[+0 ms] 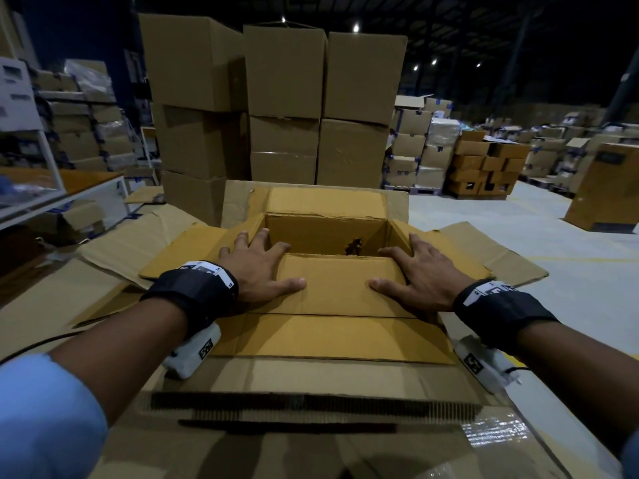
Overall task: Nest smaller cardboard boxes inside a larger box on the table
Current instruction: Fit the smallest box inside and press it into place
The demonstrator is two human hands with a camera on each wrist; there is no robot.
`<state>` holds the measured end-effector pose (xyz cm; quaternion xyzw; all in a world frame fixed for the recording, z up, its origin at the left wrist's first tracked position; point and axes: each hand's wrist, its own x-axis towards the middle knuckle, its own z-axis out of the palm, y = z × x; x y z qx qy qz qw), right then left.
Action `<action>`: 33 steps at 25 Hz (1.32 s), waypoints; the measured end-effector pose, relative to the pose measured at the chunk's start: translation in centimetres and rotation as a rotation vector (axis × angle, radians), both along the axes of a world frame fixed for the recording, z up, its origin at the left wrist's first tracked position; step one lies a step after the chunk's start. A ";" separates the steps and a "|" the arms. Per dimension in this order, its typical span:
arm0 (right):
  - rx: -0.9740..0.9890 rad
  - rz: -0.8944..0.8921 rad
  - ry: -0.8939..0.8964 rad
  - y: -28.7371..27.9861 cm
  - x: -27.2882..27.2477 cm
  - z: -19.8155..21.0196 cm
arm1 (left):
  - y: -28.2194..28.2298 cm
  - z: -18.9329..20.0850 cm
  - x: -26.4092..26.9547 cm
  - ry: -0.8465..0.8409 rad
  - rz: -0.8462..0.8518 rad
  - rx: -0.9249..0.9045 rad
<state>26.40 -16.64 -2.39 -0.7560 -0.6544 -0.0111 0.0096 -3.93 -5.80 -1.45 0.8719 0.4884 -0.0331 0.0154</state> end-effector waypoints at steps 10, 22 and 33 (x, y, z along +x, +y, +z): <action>-0.021 -0.014 -0.007 0.0 0.0 0.1 | 0.3 -0.3 0.1 0.013 0.012 0.017; -0.005 -0.017 -0.004 -0.2 -0.4 0.3 | -0.2 0.0 0.1 0.007 0.008 0.053; -0.035 -0.016 -0.009 -0.6 -0.6 0.9 | -2.9 0.3 5.0 0.076 -0.027 0.045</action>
